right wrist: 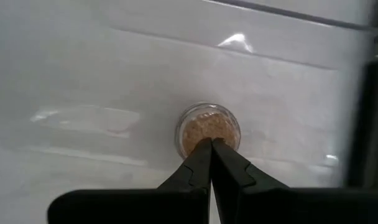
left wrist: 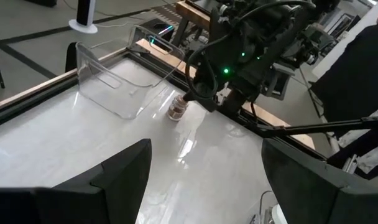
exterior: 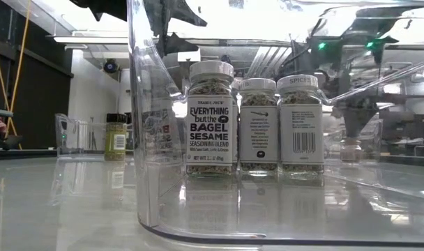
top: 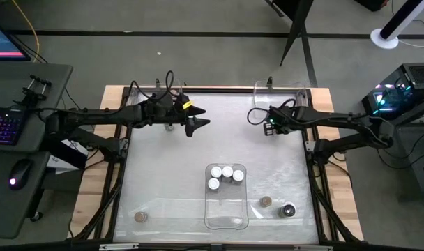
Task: Sort spices by type
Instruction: Put the top right brown seasoning bottle into the top left transparent bin
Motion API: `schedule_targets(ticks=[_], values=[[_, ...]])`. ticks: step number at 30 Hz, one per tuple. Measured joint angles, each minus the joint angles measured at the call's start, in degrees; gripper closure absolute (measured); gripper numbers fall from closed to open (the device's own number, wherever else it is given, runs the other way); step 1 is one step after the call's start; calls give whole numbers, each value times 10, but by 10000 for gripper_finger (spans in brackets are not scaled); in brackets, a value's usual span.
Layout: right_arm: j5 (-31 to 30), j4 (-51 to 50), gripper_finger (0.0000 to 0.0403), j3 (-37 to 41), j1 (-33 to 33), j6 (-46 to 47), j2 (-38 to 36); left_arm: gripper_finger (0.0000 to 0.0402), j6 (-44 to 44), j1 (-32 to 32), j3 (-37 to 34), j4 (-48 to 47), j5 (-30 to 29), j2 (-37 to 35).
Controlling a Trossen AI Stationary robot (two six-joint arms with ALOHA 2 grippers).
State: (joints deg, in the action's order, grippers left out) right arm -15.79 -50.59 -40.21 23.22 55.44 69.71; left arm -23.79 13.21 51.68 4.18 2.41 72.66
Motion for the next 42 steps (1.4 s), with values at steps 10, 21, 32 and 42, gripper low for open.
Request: schedule_targets(ticks=[10,21,32,42], values=[[116,182,403,2,-41,12,26,110,33,0,0,-41,50,-20],[169,449,403,-13,-99,36,174,110,64,11,0,-103,37,-60],[213,449,403,-243,-108,-88,377,110,76,10,0,-273,43,-109],[333,430,403,-473,-105,-186,523,110,66,10,0,-447,54,-157]])
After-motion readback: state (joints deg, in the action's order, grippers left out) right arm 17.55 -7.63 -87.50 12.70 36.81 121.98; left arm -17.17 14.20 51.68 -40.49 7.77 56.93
